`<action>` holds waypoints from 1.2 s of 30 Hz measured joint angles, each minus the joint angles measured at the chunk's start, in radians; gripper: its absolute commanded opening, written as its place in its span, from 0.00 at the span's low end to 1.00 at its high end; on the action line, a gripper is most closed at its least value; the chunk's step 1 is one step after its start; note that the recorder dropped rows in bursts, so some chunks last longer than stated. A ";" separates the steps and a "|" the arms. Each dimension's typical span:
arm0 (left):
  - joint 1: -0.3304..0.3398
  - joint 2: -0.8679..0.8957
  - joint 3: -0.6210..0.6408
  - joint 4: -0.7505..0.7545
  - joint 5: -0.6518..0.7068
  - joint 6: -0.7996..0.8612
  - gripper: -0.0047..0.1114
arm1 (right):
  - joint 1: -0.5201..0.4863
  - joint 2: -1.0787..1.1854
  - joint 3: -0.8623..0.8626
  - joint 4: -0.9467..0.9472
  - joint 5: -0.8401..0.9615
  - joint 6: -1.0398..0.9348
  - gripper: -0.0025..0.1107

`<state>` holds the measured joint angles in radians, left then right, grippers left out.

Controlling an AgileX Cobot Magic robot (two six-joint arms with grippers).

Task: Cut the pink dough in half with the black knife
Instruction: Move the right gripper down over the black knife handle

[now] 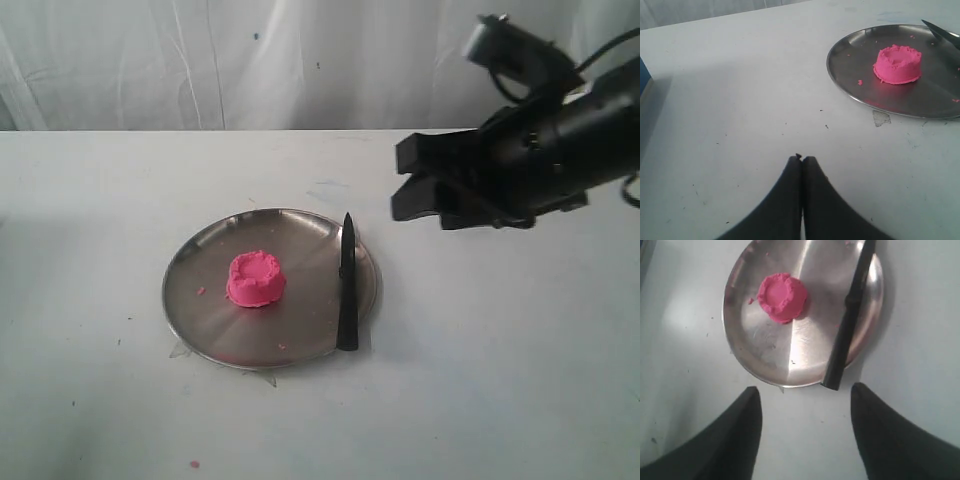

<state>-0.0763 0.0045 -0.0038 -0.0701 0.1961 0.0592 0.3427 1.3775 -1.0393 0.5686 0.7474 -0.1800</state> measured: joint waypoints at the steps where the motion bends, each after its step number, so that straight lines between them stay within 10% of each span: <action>1: 0.000 0.000 0.000 0.000 0.000 0.000 0.04 | 0.000 0.050 -0.026 0.052 0.009 -0.042 0.48; 36: 0.000 0.000 0.000 -0.004 0.000 0.000 0.04 | -0.034 0.650 -0.266 0.260 0.055 -0.362 0.48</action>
<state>-0.0763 0.0045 -0.0038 -0.0739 0.1961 0.0592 0.3090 2.0279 -1.3048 0.8282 0.8029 -0.5423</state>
